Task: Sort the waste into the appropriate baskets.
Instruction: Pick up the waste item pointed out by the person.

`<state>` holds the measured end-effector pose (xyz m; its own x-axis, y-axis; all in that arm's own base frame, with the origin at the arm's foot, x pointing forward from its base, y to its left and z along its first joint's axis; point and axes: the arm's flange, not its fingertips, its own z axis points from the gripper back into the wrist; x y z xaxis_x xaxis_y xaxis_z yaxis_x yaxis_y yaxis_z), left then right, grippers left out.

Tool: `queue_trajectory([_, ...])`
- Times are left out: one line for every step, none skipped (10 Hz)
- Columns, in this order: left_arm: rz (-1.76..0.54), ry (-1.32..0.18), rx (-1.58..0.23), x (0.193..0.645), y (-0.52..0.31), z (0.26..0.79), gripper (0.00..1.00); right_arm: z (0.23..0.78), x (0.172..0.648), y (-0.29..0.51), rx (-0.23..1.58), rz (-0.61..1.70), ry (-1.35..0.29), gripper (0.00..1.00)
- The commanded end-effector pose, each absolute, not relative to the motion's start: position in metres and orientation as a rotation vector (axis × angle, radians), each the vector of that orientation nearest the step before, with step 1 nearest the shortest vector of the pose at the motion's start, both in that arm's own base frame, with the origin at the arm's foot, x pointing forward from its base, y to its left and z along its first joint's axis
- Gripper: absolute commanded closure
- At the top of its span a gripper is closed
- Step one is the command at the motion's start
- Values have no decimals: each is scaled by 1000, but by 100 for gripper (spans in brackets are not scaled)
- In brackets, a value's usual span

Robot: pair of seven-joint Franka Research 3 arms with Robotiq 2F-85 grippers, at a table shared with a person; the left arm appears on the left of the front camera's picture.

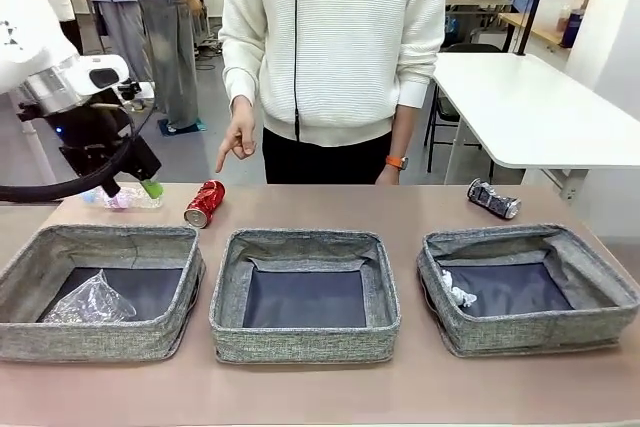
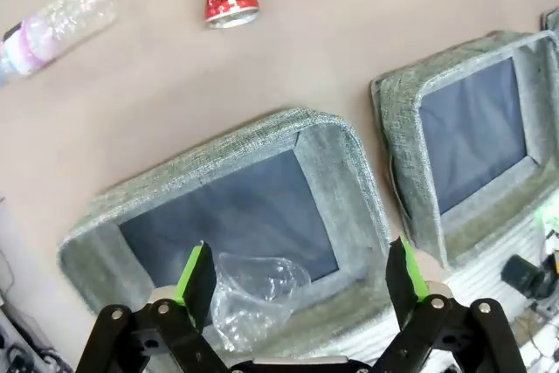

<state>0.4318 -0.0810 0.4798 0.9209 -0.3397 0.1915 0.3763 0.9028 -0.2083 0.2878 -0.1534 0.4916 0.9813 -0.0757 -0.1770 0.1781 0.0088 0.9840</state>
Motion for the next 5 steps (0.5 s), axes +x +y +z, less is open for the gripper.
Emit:
queue_trajectory([-473,-189,-253,440,-99,472,0,498,287,-154,1561,-206,88,0])
queue_trajectory([-465,-214,-251,453,-108,466,0,498,287,-154,1561,-206,88,0])
queue_trajectory([-388,-254,-244,474,-110,461,0,498,287,-154,1561,-206,88,0])
queue_trajectory([-397,-235,-269,499,-114,452,0,498,287,-154,1561,-206,88,0])
queue_trajectory([-390,-231,-254,519,-117,441,0,498,287,-154,1561,-206,88,0])
